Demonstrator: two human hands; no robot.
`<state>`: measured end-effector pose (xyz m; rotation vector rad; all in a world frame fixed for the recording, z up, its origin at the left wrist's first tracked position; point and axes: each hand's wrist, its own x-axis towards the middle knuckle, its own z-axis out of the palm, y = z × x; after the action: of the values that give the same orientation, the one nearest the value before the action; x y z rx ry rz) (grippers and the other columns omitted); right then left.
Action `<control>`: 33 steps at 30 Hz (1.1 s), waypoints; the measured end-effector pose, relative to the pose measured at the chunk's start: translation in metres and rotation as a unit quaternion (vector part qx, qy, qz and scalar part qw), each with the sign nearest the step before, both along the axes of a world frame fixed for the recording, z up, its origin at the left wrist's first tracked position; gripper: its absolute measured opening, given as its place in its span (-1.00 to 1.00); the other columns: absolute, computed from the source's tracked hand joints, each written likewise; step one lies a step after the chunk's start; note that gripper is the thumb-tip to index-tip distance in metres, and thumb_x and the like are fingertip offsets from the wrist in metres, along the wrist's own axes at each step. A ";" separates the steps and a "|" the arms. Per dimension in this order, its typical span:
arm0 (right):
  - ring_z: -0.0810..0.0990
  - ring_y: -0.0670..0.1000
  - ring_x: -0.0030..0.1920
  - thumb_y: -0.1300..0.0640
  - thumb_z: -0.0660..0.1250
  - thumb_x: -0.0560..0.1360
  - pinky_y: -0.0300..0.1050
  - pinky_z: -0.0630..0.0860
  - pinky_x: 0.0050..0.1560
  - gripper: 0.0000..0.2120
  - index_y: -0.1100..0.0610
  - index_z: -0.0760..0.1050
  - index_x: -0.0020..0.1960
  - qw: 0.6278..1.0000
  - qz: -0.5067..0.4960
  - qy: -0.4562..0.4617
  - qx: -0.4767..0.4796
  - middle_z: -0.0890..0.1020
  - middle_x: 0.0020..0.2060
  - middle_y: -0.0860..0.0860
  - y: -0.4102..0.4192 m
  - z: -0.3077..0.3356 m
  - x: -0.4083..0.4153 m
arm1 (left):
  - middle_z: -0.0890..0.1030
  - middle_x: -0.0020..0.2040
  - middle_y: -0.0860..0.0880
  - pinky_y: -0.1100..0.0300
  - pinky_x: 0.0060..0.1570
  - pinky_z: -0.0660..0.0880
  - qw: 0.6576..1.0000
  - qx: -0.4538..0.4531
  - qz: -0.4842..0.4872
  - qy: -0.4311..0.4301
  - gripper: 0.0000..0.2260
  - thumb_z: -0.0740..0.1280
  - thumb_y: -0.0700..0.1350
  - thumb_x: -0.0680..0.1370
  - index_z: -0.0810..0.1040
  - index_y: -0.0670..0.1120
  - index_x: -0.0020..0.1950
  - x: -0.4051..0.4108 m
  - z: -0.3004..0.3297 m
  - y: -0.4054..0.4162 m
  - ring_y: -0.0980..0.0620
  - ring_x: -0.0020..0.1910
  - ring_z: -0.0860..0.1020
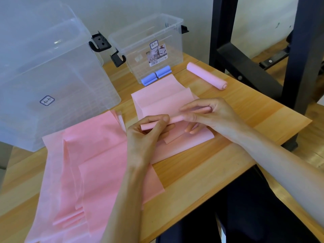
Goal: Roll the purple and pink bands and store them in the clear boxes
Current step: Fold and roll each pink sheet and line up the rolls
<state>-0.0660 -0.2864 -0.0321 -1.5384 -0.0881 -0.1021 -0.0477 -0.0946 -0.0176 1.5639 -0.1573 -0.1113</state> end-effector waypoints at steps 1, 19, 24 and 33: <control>0.72 0.10 -0.28 0.24 0.48 0.44 -0.16 0.65 -0.26 -0.83 0.22 0.67 0.02 1.000 0.001 -0.006 -0.002 0.73 -0.21 0.11 0.000 0.000 0.000 | 0.73 -0.19 -0.07 0.25 -0.17 0.60 1.000 -0.003 0.004 0.005 -0.95 0.42 -0.22 0.53 0.68 -0.12 -0.09 0.000 0.000 0.000 -0.01 -0.13 0.72; 0.70 0.13 -0.34 0.14 0.44 0.47 -0.13 0.65 -0.33 -0.85 0.21 0.68 -0.05 1.000 0.009 0.005 -0.001 0.73 -0.24 0.15 -0.001 0.002 -0.002 | 0.74 -0.14 -0.06 0.15 0.00 0.63 0.999 0.019 -0.037 -0.004 -0.90 0.43 -0.22 0.50 0.69 -0.11 -0.02 -0.001 0.000 0.002 -0.01 -0.06 0.71; 0.71 0.08 -0.31 0.26 0.47 0.44 -0.17 0.64 -0.27 -0.82 0.25 0.67 0.03 1.000 0.006 -0.016 -0.008 0.73 -0.24 0.06 0.001 0.000 -0.002 | 0.74 -0.15 -0.05 0.26 -0.17 0.61 1.000 -0.002 -0.018 0.016 -0.94 0.41 -0.21 0.53 0.69 -0.12 -0.06 -0.002 0.000 0.002 0.00 -0.12 0.72; 0.71 0.08 -0.32 0.25 0.47 0.43 -0.15 0.66 -0.28 -0.84 0.23 0.67 0.00 1.000 0.012 -0.008 0.002 0.73 -0.24 0.08 0.000 0.002 -0.003 | 0.74 -0.16 -0.03 0.27 -0.16 0.61 1.000 0.003 -0.016 0.023 -0.93 0.41 -0.19 0.53 0.68 -0.13 -0.06 0.001 -0.003 0.003 0.02 -0.12 0.72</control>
<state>-0.0693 -0.2867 -0.0300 -1.5316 -0.1194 -0.0954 -0.0472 -0.0915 -0.0202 1.5641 -0.1455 -0.1737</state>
